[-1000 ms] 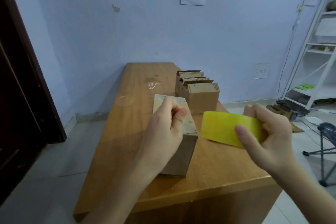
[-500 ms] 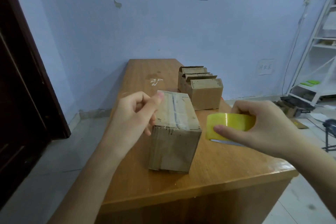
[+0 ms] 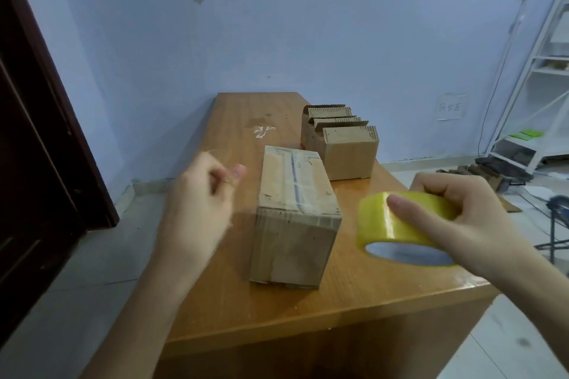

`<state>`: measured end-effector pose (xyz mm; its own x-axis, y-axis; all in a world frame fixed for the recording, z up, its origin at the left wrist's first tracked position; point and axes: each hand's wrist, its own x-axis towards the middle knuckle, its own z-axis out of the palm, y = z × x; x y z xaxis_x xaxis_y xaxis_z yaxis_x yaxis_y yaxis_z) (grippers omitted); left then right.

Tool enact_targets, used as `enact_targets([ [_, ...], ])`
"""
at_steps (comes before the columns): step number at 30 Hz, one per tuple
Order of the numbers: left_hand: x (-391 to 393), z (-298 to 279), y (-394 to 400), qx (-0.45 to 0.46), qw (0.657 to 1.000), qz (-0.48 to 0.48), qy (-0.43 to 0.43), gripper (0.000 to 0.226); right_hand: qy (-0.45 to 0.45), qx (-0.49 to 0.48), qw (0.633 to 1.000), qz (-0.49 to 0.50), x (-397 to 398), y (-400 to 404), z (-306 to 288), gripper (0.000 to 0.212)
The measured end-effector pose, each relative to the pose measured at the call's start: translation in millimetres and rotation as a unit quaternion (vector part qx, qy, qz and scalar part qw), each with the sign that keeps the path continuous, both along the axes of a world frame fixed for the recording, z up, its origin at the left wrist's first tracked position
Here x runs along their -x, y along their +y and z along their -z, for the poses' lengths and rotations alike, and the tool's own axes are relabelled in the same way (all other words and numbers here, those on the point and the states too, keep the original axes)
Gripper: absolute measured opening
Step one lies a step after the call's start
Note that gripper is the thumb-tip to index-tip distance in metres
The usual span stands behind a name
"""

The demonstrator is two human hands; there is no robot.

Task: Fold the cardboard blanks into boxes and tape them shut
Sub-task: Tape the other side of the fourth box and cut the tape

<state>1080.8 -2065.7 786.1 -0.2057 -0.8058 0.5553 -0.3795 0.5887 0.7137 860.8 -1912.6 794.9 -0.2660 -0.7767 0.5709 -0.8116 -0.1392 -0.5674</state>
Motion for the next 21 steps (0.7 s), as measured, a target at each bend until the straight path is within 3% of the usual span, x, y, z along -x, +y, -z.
enact_targets([
  [2, -8.3, -3.4, 0.9, 0.01, 1.0, -0.004, 0.0, 0.029, 0.078, -0.041, 0.995, 0.037, 5.3, 0.5, 0.3, 0.053],
  [6, -12.0, 0.0, -4.2, -0.004, 1.0, 0.003, -0.01, 0.031, 0.051, -0.121, 0.991, 0.036, 13.2, -10.2, -3.4, 0.066],
  [9, -10.7, 7.3, -10.6, -0.028, 0.999, -0.01, -0.016, 0.033, 0.081, -0.149, 0.984, 0.05, 18.0, -23.4, -4.7, 0.075],
  [13, -9.5, 11.6, -20.1, -0.069, 0.998, 0.0, -0.013, 0.033, 0.091, -0.224, 0.969, 0.057, 19.6, -38.7, -9.5, 0.058],
  [16, -6.2, 14.0, -25.8, -0.084, 0.996, 0.001, -0.023, 0.033, 0.107, -0.278, 0.952, 0.071, 19.4, -47.6, -10.2, 0.063],
  [21, -2.3, 12.5, -31.7, -0.077, 0.997, -0.003, -0.033, 0.032, 0.095, -0.29, 0.949, 0.076, 23.1, -53.1, -9.2, 0.062],
])
